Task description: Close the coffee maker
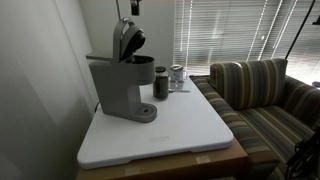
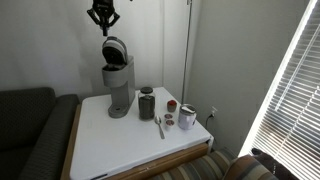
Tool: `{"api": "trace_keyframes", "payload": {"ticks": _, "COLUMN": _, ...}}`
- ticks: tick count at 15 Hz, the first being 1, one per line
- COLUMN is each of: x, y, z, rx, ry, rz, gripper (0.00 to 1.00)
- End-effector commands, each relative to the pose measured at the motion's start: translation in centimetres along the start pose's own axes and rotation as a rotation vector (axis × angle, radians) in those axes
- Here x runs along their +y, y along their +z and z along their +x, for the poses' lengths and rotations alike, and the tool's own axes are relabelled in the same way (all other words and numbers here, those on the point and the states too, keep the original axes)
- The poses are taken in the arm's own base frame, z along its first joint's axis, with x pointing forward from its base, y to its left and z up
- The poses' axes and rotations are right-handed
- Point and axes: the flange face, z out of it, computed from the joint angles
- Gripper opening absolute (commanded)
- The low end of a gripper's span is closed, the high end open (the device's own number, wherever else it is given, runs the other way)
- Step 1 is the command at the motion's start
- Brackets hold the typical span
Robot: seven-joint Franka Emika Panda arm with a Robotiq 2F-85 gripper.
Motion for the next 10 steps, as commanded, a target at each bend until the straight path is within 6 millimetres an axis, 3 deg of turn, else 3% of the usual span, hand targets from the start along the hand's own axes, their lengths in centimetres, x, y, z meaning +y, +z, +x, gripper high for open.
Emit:
{"api": "trace_keyframes", "payload": {"ticks": 1, "x": -0.6, "y": -3.0, "z": -0.4, "rx": 0.041, "ry": -0.072, "rz": 0.01, "gripper": 0.0}}
{"api": "trace_keyframes", "payload": {"ticks": 6, "x": -1.1, "y": -4.3, "z": 1.1, "rx": 0.133, "ry": -0.1, "rz": -0.074, "gripper": 0.0}}
{"api": "trace_keyframes", "payload": {"ticks": 10, "x": -1.0, "y": -3.1, "z": 2.2, "rx": 0.165, "ry": -0.096, "rz": -0.117, "gripper": 0.0}}
